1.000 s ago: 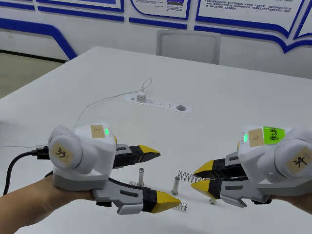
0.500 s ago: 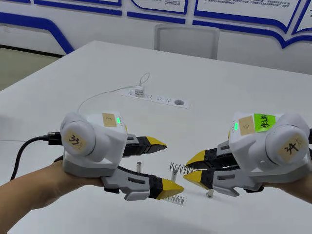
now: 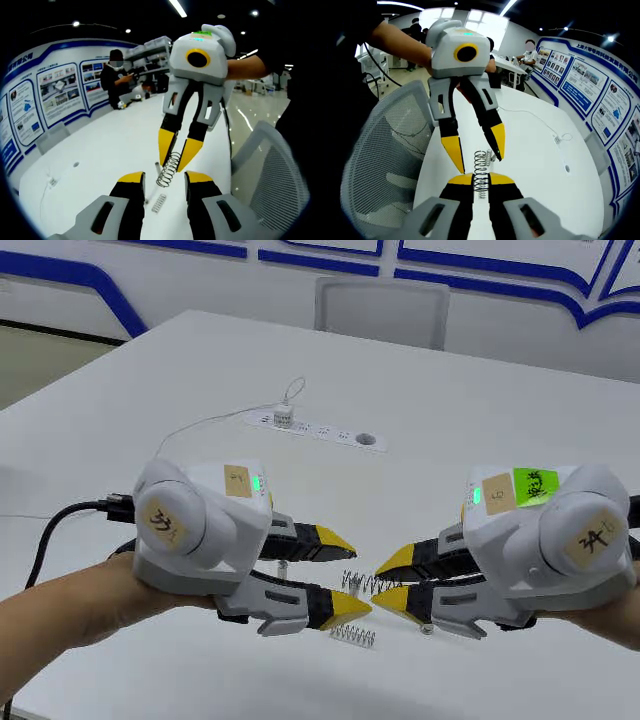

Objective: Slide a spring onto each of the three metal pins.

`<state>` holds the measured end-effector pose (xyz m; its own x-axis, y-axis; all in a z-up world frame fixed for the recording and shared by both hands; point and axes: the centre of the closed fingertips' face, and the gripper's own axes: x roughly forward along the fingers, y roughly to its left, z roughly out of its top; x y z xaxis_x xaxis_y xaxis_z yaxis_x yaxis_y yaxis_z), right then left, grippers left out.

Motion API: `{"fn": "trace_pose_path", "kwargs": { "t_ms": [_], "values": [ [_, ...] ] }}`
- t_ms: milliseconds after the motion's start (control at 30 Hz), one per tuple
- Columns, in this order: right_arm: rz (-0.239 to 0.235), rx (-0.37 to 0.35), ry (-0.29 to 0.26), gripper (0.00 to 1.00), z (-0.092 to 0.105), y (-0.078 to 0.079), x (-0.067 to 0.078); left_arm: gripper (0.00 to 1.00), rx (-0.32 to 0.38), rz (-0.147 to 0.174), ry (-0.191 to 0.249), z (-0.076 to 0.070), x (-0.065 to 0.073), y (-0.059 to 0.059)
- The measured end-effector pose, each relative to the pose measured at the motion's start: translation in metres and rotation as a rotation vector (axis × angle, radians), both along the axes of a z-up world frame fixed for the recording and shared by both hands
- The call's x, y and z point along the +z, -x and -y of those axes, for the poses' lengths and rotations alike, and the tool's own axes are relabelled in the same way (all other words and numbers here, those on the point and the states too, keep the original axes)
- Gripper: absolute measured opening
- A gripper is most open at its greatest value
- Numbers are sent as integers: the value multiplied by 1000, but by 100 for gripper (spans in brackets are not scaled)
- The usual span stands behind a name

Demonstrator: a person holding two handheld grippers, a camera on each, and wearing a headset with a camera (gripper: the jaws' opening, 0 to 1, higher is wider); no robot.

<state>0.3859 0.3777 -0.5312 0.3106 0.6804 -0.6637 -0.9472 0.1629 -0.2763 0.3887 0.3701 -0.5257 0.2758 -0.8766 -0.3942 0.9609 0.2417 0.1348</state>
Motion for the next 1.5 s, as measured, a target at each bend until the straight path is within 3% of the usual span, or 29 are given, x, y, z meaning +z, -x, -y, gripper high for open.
{"fn": "trace_pose_path", "kwargs": {
  "t_ms": [267, 533, 633, 700, 767, 800, 933, 1267, 1367, 1500],
  "values": [
    [-4, 9, -3, 11, -2, 2, -2, 23, -35, 22, -45, 0, -6, 4],
    [-14, 18, -4, 11, -2, 5, -4, 19, -46, 29, -56, 0, -7, 5],
    [-20, 25, -6, 11, -4, 8, -5, 15, -62, 47, -72, 0, -9, 7],
    [-18, 30, -1, 11, -5, 9, -5, 14, -76, 63, -83, -1, -10, 8],
    [-18, 32, -1, 11, -5, 10, -5, 13, -101, 136, -108, -2, -9, 9],
    [-16, 33, -1, 11, -5, 10, -5, 12, -110, 153, -118, -2, -9, 11],
    [-6, 52, 5, 11, -4, 14, -5, 11, -132, 179, -130, -1, -10, 15],
    [-6, 87, 17, 13, -2, 18, -8, 10, -146, 158, -123, 1, -12, 20],
    [9, 95, 54, 19, 1, 17, -14, 10, -158, 150, -132, 0, -15, 25],
    [-25, 93, 41, 17, 2, 19, -19, 10, -159, 144, -137, -4, -16, 27]
  ]
}}
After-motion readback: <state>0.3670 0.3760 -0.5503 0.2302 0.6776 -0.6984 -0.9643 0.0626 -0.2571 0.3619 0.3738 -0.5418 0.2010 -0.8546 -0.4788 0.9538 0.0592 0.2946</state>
